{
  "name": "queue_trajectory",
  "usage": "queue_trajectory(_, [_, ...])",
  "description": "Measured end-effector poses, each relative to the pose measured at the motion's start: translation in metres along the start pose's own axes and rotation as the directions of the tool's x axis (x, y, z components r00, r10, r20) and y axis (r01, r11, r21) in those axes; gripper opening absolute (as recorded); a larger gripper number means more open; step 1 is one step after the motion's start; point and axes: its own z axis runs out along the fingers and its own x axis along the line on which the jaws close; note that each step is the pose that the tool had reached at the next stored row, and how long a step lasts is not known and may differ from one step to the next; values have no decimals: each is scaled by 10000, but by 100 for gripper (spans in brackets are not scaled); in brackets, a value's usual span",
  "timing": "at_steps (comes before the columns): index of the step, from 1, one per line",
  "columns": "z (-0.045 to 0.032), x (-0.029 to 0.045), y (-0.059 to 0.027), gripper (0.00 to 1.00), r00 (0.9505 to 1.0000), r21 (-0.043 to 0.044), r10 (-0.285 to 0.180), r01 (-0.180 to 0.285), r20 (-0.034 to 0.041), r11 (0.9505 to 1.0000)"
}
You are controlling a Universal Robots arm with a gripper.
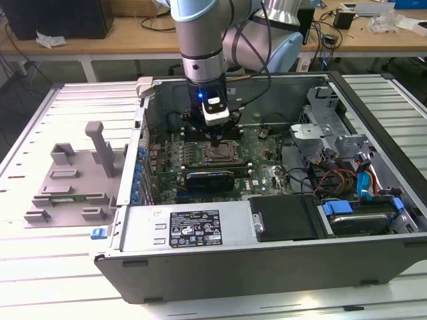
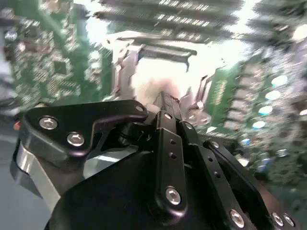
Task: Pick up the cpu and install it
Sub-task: 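Install the first cpu locking lever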
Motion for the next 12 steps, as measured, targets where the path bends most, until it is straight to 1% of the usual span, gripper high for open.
queue_trajectory(1, [0,0,0,11,10000,90,-22,22,-46,10000])
queue_trajectory(2, [0,-1,1,11,10000,85,-69,69,-47,9999])
queue_trajectory(3, [3,-5,1,11,9995,53,-327,327,-53,9994])
queue_trajectory(4, [10,-12,3,11,9978,24,-660,660,-91,9978])
queue_trajectory(5, [19,-21,8,11,9949,-2,-996,996,-148,9950])
queue_trajectory(6, [30,-35,14,11,9891,-41,-1457,1456,-216,9893])
queue_trajectory(7, [32,-47,19,11,9846,-79,-1733,1732,-211,9849])
queue_trajectory(9, [35,-59,24,11,9804,-109,-1960,1958,-206,9806])
queue_trajectory(10, [36,-70,28,11,9769,-130,-2128,2126,-203,9771])
queue_trajectory(11, [37,-80,31,11,9747,-141,-2226,2224,-204,9749])
queue_trajectory(12, [39,-92,33,11,9735,-147,-2276,2274,-205,9737])
